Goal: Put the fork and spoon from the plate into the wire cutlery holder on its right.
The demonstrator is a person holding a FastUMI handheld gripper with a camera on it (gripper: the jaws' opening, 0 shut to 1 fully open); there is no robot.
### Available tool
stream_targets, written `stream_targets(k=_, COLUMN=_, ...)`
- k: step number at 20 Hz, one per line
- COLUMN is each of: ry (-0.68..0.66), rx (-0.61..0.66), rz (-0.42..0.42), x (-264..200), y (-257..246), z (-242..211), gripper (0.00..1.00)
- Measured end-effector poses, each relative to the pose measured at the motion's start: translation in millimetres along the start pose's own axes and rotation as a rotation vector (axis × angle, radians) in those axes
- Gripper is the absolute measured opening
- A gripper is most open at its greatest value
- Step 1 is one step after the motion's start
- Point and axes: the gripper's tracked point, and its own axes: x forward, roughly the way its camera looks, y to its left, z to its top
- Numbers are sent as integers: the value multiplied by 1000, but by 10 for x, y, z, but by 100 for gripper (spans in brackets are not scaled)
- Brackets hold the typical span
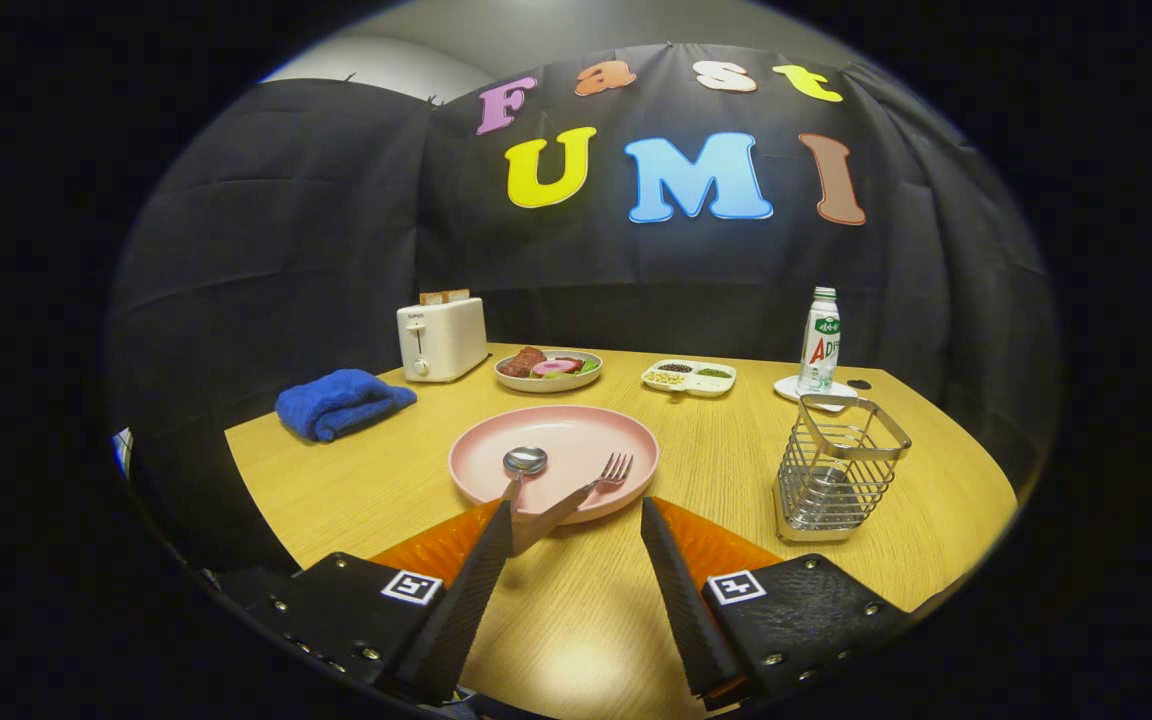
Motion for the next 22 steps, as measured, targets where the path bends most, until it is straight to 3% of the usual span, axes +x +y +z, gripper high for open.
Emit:
stream_targets(k=7, ry=30, rx=-31, rz=7, x=15, y=72, z=-115, gripper=81)
stream_targets(k=13, ry=30, rx=-18, rz=-24, x=12, y=-79, z=-110, gripper=81)
stream_targets(k=16, ry=37, rx=-23, rz=-79, x=34, y=-255, z=-148, gripper=82)
stream_targets(k=22, ry=67, rx=2, rz=-41, x=155, y=-164, z=-214, gripper=82)
